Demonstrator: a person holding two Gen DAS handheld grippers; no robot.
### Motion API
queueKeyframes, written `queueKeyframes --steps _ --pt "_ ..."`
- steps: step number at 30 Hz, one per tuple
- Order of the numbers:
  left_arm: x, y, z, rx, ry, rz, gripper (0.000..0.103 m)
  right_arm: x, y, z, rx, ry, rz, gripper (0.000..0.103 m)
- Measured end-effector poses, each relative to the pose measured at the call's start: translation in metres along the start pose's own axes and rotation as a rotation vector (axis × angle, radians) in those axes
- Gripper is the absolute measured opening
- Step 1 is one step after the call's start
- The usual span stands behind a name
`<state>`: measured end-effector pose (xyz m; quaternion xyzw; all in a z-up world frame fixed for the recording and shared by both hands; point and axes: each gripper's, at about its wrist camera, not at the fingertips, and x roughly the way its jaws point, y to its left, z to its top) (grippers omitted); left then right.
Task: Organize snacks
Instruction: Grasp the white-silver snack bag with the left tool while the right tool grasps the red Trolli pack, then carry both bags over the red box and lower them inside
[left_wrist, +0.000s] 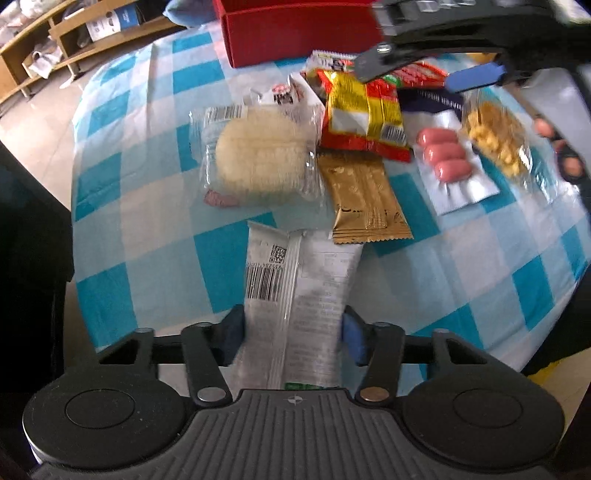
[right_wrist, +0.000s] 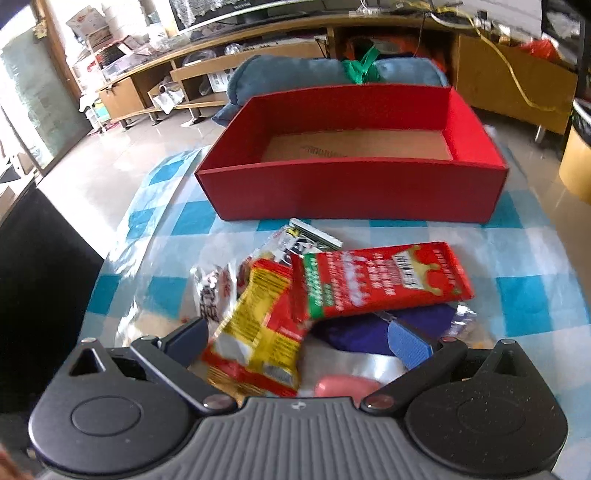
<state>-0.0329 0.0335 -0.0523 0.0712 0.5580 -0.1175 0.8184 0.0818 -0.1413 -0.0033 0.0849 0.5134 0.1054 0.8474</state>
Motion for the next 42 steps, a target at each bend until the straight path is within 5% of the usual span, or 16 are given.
queueKeyframes --steps 11,19,20,22,25,30,42 --pt "0.002 0.003 0.005 -0.052 -0.004 -0.038 0.059 0.051 0.029 0.005 0.03 0.056 -0.109 0.103" --pt "0.004 0.001 -0.001 -0.005 -0.005 -0.092 0.089 0.063 0.044 0.011 -0.11 0.146 -0.17 0.103" --pt "0.008 0.001 -0.002 0.005 0.015 -0.08 0.099 0.061 0.043 0.011 -0.126 0.146 -0.163 0.099" --pt "0.011 -0.001 -0.003 0.027 0.024 -0.061 0.1 0.053 0.043 0.006 -0.17 0.137 -0.186 0.081" --pt "0.01 -0.006 -0.002 0.041 0.02 -0.012 0.091 0.04 0.039 -0.003 -0.204 0.13 -0.161 0.056" --pt "0.001 0.002 0.004 -0.031 0.007 0.027 0.056 0.022 0.027 -0.016 -0.221 0.129 -0.123 0.051" --pt "-0.017 -0.003 0.007 -0.133 -0.01 0.023 0.048 -0.022 -0.005 -0.024 -0.134 0.074 0.0 0.046"
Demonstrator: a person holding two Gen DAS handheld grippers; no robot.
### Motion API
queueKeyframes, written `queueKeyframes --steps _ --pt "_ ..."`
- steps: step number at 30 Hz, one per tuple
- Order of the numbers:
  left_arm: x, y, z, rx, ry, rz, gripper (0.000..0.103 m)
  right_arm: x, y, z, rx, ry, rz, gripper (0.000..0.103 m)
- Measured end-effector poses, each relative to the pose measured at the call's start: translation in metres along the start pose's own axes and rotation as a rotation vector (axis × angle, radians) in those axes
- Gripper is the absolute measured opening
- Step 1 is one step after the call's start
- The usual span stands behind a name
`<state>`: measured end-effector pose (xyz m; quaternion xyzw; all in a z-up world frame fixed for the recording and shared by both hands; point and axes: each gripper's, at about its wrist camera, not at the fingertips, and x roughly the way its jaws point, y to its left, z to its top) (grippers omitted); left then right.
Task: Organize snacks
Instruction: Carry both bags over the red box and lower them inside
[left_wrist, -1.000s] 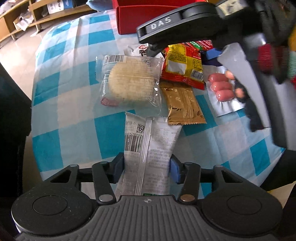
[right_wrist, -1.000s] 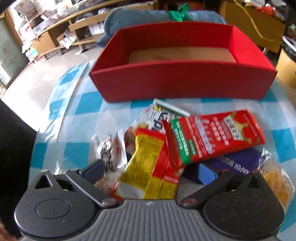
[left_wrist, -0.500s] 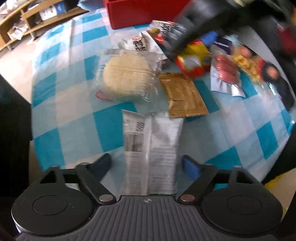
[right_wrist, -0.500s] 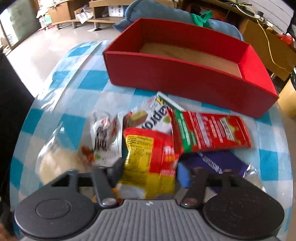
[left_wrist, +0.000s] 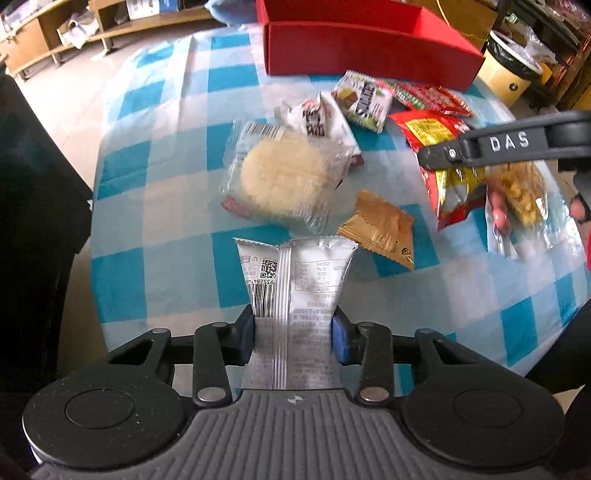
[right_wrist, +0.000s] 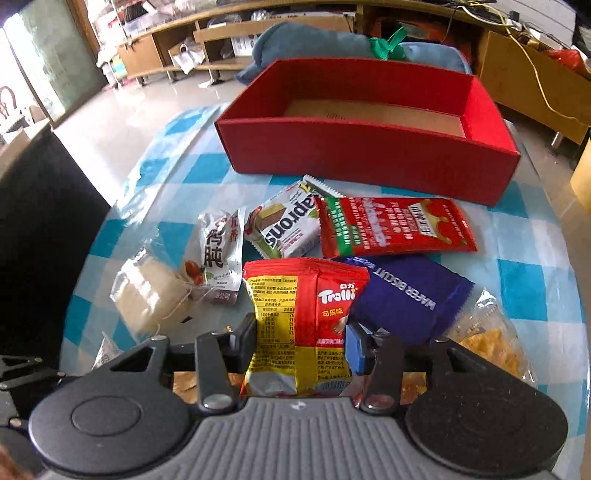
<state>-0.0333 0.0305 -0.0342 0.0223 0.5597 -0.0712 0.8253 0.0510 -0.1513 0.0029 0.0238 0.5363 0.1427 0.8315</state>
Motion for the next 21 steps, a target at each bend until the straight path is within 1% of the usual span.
queueKeyframes --steps 4,7,8,10,11,15,19,21 --pt "-0.012 -0.003 0.0 -0.01 -0.023 -0.014 0.048 -0.013 -0.007 -0.008 0.005 -0.014 0.0 0.046" --pt "-0.02 -0.007 0.002 -0.008 -0.028 -0.016 0.048 -0.019 -0.01 -0.011 0.014 -0.02 0.01 0.046" --pt "-0.021 -0.008 0.005 -0.012 -0.023 -0.026 0.048 -0.021 -0.01 -0.012 0.018 -0.026 0.013 0.046" --pt "-0.022 -0.009 0.013 -0.015 -0.022 -0.06 0.048 -0.025 -0.011 -0.01 0.028 -0.038 0.025 0.046" --pt "-0.024 -0.01 0.019 -0.009 -0.034 -0.067 0.048 -0.026 -0.011 -0.007 0.034 -0.044 0.034 0.046" --pt "-0.03 -0.009 0.037 0.0 -0.1 -0.075 0.048 -0.024 -0.004 0.003 0.021 -0.05 0.056 0.046" --pt "-0.029 -0.001 0.052 -0.035 -0.115 -0.096 0.048 -0.02 -0.004 0.011 0.03 -0.048 0.069 0.046" --pt "-0.029 -0.001 0.061 -0.037 -0.127 -0.094 0.048 -0.02 -0.004 0.014 0.034 -0.05 0.064 0.046"
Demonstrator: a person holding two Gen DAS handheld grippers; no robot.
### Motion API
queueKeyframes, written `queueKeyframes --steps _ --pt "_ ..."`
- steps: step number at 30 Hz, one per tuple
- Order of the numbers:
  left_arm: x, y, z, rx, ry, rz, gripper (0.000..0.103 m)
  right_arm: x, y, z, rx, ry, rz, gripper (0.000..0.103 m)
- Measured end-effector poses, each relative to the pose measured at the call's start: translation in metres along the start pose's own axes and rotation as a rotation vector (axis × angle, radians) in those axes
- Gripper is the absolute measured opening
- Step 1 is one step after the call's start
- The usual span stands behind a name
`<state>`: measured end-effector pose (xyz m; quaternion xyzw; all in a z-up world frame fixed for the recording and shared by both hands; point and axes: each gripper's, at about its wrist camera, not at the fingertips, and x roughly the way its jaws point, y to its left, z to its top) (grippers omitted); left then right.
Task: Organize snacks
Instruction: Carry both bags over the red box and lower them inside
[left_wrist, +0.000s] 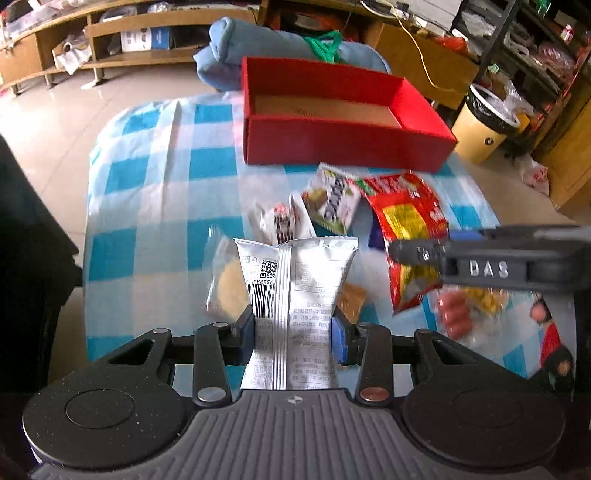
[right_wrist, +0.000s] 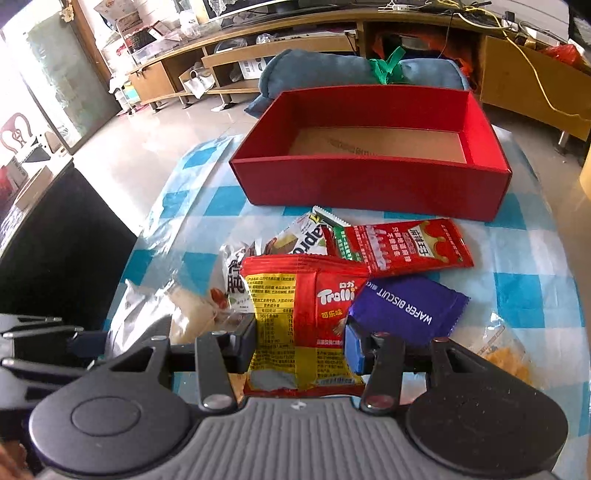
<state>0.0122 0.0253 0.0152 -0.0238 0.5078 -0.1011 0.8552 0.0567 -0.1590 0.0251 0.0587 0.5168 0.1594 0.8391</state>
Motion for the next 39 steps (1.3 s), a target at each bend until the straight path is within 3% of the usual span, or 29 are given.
queueKeyframes --steps 12,39 --pt "0.021 -0.006 0.054 0.015 -0.051 0.018 0.048 -0.004 -0.009 0.031 0.021 -0.042 -0.021 0.046" --pt "0.05 -0.022 0.131 0.068 -0.122 0.086 0.048 0.006 -0.039 0.099 0.036 -0.115 -0.09 0.046"
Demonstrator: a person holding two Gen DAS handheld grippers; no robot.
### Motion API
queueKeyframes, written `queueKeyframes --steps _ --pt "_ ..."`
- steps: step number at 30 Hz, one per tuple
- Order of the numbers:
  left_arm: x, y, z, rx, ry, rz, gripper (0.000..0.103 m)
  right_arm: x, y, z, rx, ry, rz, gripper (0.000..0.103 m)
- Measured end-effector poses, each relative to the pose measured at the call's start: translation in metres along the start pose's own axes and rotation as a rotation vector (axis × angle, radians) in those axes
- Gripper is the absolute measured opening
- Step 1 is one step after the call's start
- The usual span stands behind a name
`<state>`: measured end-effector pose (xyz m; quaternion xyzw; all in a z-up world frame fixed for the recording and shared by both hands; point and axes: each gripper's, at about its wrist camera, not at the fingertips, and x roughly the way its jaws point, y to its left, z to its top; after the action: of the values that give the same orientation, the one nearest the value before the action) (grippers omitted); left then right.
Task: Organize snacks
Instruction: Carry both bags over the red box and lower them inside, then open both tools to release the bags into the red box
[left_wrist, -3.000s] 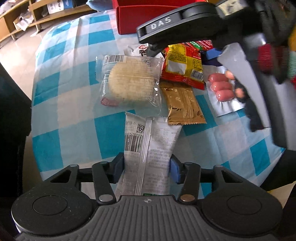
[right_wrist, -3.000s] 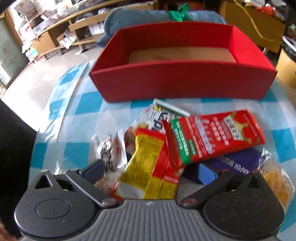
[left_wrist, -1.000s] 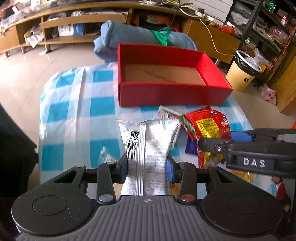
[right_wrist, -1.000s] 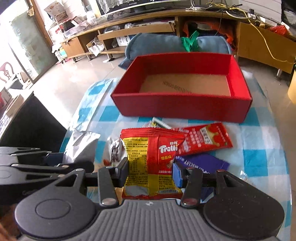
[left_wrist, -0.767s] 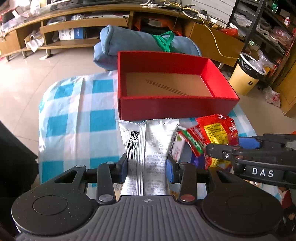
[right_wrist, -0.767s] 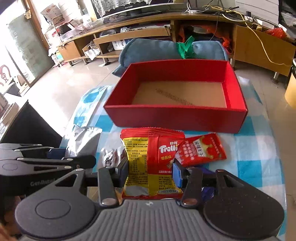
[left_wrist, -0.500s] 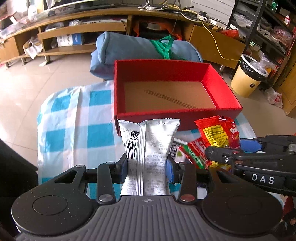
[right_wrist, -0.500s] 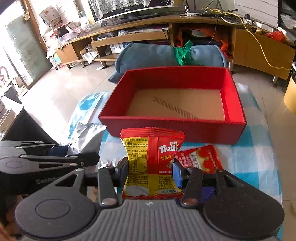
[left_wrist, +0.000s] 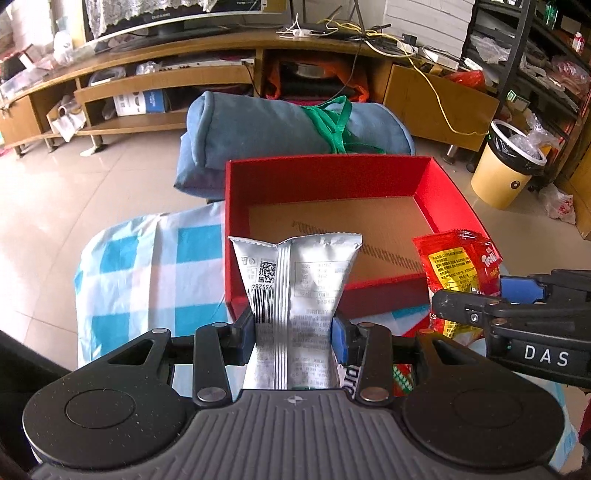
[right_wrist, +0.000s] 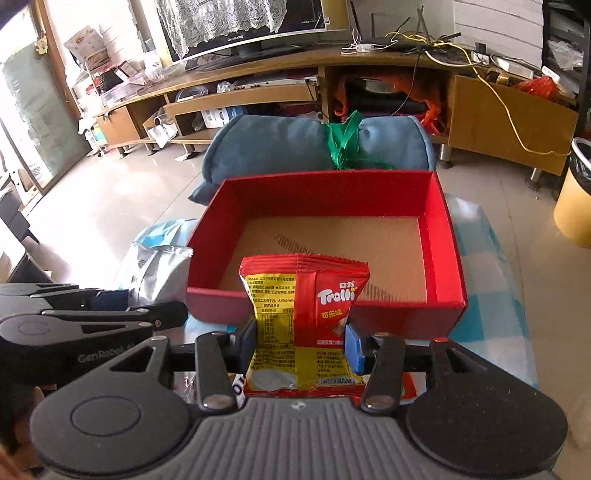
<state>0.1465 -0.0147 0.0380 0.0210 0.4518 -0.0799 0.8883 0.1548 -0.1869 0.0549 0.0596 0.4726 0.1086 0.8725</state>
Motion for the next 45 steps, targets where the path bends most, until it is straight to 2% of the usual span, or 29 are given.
queueKeyframes --steps 25,31,38,45 --pt "0.049 -0.005 0.065 -0.012 -0.045 0.036 0.049 0.057 -0.02 0.059 -0.001 -0.02 -0.056 0.046" --pt "0.074 -0.01 0.075 -0.006 -0.027 0.055 0.049 0.085 -0.031 0.066 0.005 0.011 -0.071 0.046" --pt "0.108 -0.01 0.071 -0.004 0.038 0.079 0.049 0.12 -0.041 0.064 0.004 0.071 -0.097 0.046" --pt "0.124 -0.007 0.069 -0.004 0.065 0.104 0.048 0.137 -0.042 0.064 -0.01 0.076 -0.101 0.046"
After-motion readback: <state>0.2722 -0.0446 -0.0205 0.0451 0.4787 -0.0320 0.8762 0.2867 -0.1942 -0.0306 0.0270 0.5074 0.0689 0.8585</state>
